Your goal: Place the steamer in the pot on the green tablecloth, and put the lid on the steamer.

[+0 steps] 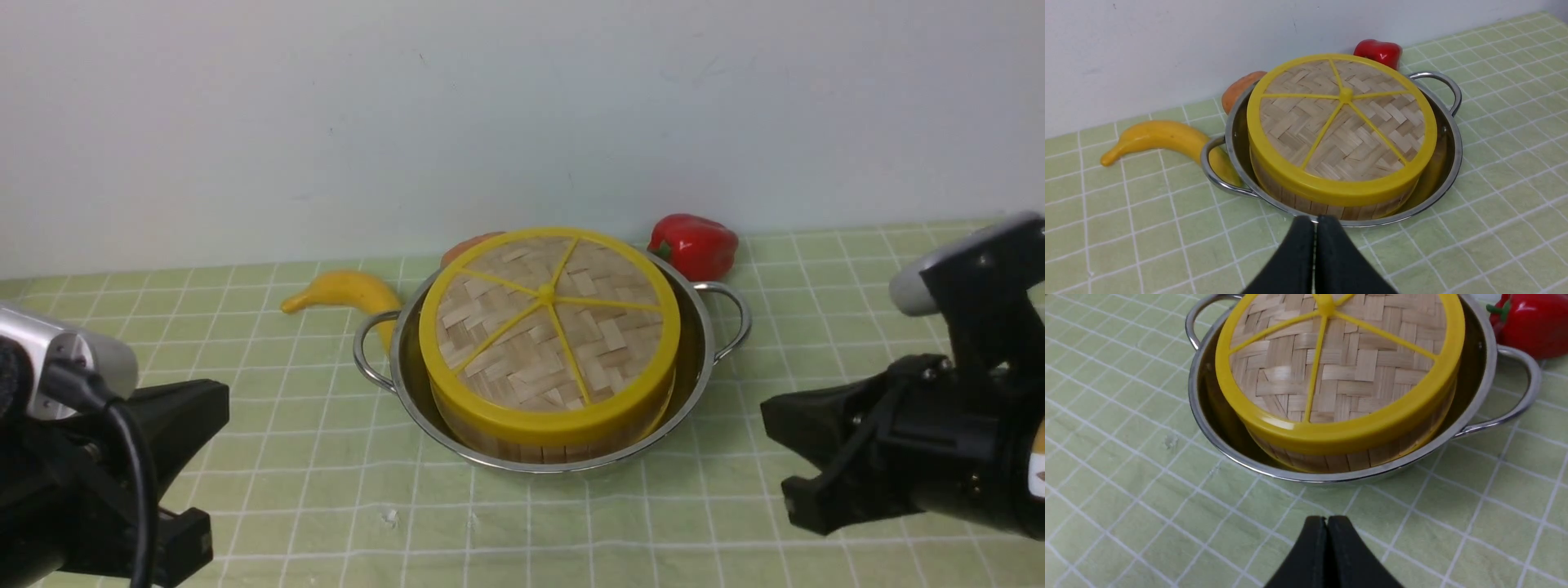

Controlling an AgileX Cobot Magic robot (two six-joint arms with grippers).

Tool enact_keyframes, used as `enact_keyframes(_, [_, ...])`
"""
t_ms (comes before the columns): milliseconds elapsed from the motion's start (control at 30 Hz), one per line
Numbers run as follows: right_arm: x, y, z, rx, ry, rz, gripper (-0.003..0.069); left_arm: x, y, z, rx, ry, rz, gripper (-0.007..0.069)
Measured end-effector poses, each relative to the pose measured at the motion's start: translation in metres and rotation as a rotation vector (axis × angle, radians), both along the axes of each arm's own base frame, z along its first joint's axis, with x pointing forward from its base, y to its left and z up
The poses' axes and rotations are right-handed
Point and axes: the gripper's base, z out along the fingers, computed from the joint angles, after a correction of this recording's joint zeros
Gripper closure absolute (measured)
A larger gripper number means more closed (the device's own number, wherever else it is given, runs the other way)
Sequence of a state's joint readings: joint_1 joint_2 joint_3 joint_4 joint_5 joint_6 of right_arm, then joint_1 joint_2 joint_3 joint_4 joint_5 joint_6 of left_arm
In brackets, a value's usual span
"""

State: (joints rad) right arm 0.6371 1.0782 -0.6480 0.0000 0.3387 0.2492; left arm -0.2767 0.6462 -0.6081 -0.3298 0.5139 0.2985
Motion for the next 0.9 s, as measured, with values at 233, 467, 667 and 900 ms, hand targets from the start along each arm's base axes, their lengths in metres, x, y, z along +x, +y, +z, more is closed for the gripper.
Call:
enact_keyframes(233, [0.001,-0.018,0.013,-0.095,-0.141,-0.001,0.0641,0.000,0.000,0.000,0.000,-0.001,0.000,0.0622])
enact_keyframes(467, [-0.017,-0.079,0.027,-0.037,-0.299,-0.250,0.0615,0.000,0.000,0.001,-0.002,-0.007,0.003,0.0622])
enact_keyframes(667, [-0.052,-0.110,0.005,-0.020,-0.380,-0.402,0.0602,0.000,0.000,0.001,-0.004,-0.010,0.003,0.0613])
enact_keyframes(900, [-0.093,-0.128,-0.052,-0.015,-0.418,-0.529,0.0587,0.000,0.000,0.001,-0.004,-0.010,0.003,0.0602])
